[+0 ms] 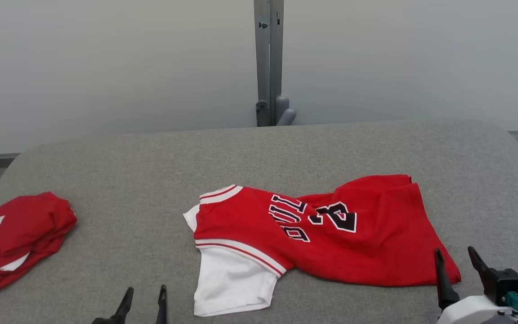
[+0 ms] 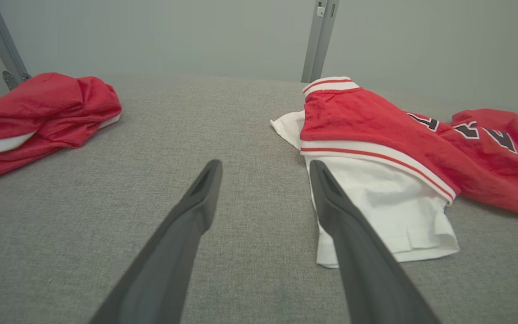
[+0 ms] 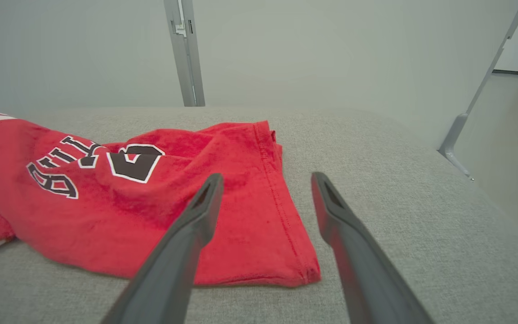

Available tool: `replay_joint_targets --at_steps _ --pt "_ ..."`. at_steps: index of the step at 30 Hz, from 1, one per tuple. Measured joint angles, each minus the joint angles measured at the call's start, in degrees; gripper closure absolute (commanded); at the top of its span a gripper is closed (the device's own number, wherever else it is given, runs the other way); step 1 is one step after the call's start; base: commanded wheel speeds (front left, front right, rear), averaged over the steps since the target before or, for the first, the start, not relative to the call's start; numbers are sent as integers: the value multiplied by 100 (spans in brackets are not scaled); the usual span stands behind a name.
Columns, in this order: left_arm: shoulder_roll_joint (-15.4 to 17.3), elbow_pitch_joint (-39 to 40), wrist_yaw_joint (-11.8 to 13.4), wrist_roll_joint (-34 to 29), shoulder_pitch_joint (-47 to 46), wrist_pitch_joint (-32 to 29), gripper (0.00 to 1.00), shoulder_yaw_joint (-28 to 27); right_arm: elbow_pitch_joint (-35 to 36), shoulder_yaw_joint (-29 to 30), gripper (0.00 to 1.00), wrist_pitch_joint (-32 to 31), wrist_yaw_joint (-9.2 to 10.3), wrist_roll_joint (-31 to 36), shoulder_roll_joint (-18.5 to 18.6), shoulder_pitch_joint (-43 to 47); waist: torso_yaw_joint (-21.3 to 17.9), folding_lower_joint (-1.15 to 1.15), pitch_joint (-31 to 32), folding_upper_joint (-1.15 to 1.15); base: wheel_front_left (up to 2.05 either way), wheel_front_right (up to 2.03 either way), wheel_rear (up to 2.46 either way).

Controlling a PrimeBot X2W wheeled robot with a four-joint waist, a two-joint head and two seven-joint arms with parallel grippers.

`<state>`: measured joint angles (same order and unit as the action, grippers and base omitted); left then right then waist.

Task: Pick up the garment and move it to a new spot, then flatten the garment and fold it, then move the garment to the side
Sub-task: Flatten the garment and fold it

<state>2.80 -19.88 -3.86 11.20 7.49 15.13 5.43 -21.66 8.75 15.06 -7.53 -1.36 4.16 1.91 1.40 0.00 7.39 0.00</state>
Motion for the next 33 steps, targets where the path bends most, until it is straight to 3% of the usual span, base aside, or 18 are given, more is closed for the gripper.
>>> replay_joint_targets --at_steps 9,22,33 --pt "0 -7 1 18 -105 0 0 201 296 -567 0 0 0 -163 5 43 -4 0 -149 0 0 0 0" --pt "1 -138 2 89 -232 0 0 589 253 -688 0 0 0 -254 13 97 -40 0 -259 0 0 0 0" --pt "0 -1129 -37 704 -474 0 0 1000 20 -572 0 0 0 -199 75 10 -295 0 -526 0 0 0 0"
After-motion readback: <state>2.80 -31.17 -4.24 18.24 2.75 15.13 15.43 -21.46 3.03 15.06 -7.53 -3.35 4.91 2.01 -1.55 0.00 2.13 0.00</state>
